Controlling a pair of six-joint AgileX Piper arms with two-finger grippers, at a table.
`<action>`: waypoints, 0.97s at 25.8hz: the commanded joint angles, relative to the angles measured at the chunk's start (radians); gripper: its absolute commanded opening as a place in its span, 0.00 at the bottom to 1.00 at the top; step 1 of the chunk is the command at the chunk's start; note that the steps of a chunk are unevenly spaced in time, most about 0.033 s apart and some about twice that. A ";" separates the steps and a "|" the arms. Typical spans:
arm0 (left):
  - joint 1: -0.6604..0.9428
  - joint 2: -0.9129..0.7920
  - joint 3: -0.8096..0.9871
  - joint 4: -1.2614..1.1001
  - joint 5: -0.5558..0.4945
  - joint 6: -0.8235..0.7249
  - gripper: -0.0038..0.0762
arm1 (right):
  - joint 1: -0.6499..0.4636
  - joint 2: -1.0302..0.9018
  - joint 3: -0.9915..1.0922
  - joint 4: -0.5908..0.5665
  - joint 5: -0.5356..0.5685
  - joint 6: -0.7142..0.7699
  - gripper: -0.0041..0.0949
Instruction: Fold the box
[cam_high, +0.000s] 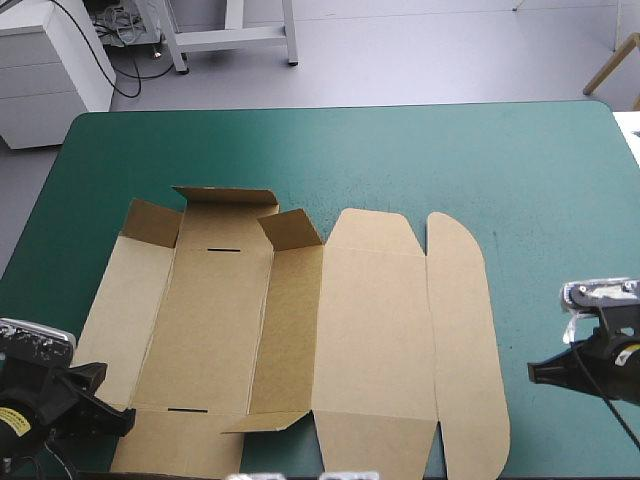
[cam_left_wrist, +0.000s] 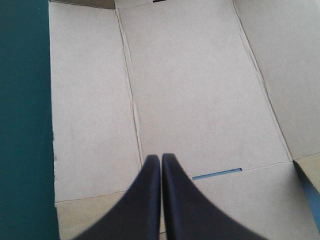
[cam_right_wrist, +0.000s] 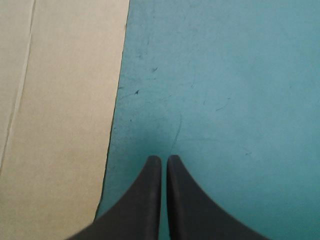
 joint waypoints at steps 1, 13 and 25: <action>0.000 0.010 -0.031 -0.016 0.015 -0.006 0.04 | -0.005 -0.080 0.052 0.028 -0.065 0.008 0.06; 0.000 0.010 -0.031 -0.016 0.011 -0.006 0.04 | -0.005 -0.216 0.164 0.080 -0.184 0.018 0.02; 0.000 0.181 -0.038 0.005 -0.086 -0.051 0.04 | -0.005 -0.216 0.269 0.092 -0.258 0.015 0.02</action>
